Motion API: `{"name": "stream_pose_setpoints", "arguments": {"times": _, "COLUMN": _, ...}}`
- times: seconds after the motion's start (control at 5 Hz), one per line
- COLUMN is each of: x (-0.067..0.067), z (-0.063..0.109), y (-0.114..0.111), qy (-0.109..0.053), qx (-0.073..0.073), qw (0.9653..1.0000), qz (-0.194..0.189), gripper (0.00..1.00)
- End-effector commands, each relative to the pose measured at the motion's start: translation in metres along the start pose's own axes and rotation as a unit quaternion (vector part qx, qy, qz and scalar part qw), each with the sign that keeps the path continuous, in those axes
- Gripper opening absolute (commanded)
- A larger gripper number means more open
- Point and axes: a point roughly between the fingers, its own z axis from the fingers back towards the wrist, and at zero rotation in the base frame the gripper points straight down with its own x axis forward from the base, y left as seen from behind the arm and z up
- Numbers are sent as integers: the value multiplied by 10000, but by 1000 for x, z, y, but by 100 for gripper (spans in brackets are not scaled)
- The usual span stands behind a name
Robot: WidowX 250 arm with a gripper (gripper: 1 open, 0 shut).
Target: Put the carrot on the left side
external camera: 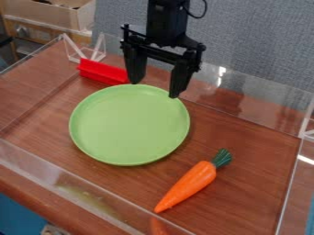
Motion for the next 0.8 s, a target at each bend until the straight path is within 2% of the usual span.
{"name": "stream_pose_setpoints", "arguments": {"times": 0.0, "x": -5, "z": -11, "y": -5, "qy": 143, "qx": -32, "qw": 9999, "qz": -50, "gripper": 100}}
{"name": "stream_pose_setpoints", "arguments": {"times": 0.2, "x": -23, "z": -29, "y": -30, "qy": 209, "qx": -107, "qw": 9990, "qz": -380, "gripper": 100}}
{"name": "stream_pose_setpoints", "arguments": {"times": 0.4, "x": -33, "z": -45, "y": -57, "qy": 135, "qx": -183, "qw": 9972, "qz": -713, "gripper": 100}}
{"name": "stream_pose_setpoints", "arguments": {"times": 0.6, "x": -33, "z": -61, "y": -74, "qy": -9, "qx": -267, "qw": 9953, "qz": -928, "gripper": 100}}
